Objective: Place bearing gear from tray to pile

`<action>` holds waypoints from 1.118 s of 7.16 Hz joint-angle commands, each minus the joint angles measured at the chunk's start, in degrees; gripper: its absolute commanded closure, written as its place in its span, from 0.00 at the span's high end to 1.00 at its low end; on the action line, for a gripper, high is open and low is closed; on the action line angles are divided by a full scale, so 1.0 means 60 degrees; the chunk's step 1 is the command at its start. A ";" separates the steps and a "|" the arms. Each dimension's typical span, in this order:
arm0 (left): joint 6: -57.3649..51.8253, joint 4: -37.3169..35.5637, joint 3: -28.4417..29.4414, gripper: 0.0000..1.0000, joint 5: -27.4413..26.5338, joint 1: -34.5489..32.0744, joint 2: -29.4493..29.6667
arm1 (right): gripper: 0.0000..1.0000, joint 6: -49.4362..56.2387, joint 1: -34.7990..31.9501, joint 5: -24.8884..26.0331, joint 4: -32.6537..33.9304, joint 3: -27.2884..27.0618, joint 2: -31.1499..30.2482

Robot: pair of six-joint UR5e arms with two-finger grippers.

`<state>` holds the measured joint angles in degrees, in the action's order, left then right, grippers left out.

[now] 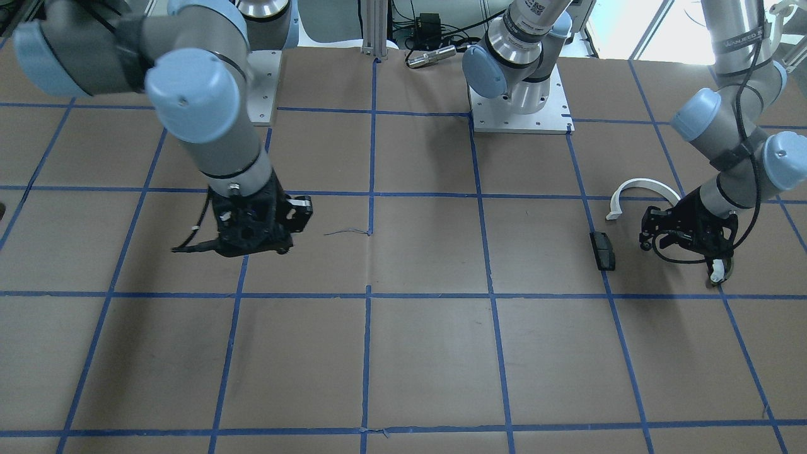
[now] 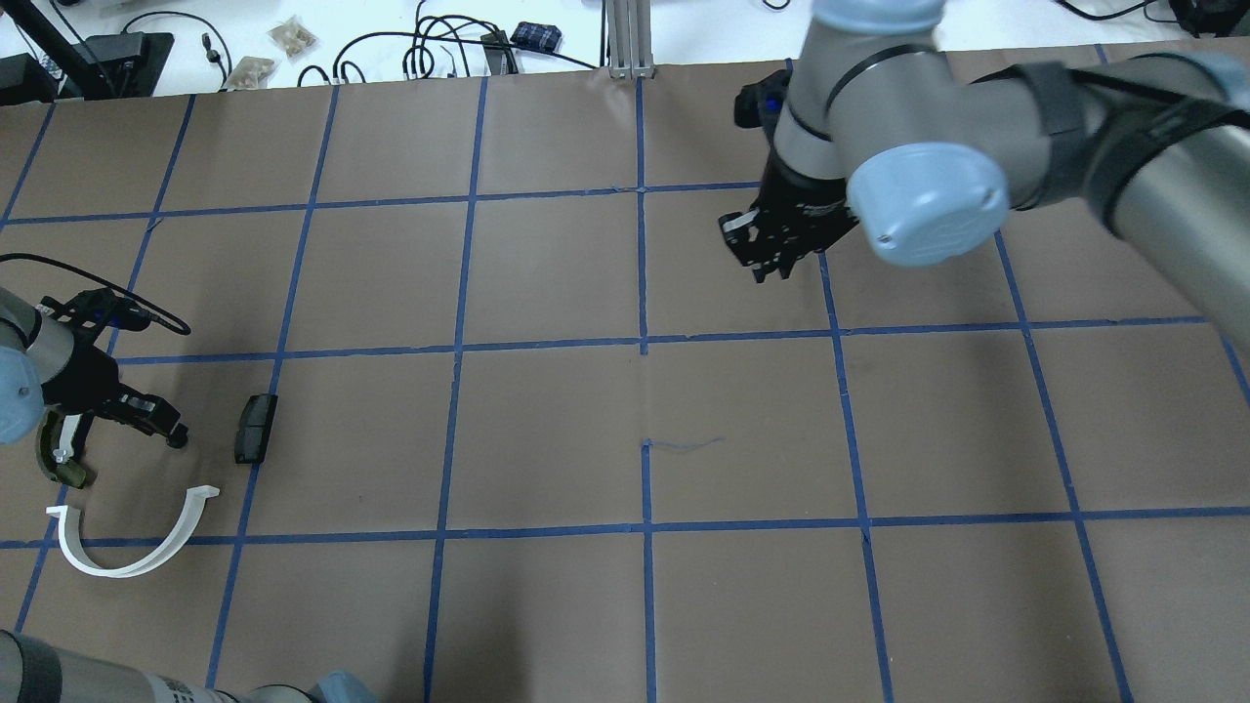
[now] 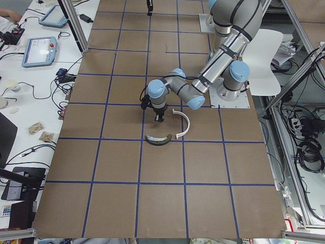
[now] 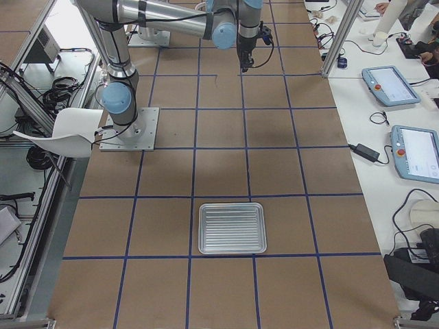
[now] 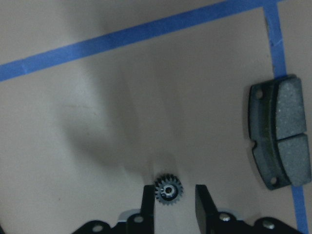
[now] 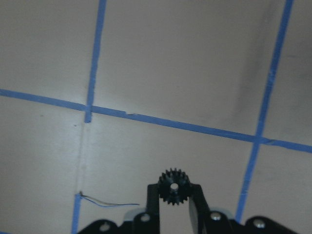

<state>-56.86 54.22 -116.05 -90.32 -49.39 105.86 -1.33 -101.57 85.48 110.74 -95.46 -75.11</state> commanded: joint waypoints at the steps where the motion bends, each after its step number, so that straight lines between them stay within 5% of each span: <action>1: -0.0031 0.0349 0.0704 1.00 0.0038 -0.0262 -0.0080 | 0.00 -0.1195 -0.1290 -0.0095 0.1445 0.0089 0.1364; 5: 0.0755 0.0558 0.1324 1.00 0.0024 -0.2632 -0.0371 | 0.01 -0.2385 -0.2040 0.0416 0.2750 0.0265 0.2744; 6: 0.0920 0.0543 0.1455 1.00 0.0038 -0.2898 -0.0402 | 0.82 -0.2314 -0.2041 0.0518 0.2740 0.0222 0.2761; 7: 0.1458 0.0543 0.1557 1.00 0.0299 -0.3162 -0.0344 | 1.00 -0.2284 -0.2041 0.0678 0.2624 0.0279 0.2704; 8: 0.1927 0.0470 0.1587 1.00 0.0621 -0.3571 -0.0329 | 1.00 -0.2023 -0.1911 0.0796 0.2551 0.0353 0.2529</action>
<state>-48.56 57.38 -106.95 -88.49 -68.19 103.78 -14.66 -113.55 89.33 126.47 -93.77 -59.18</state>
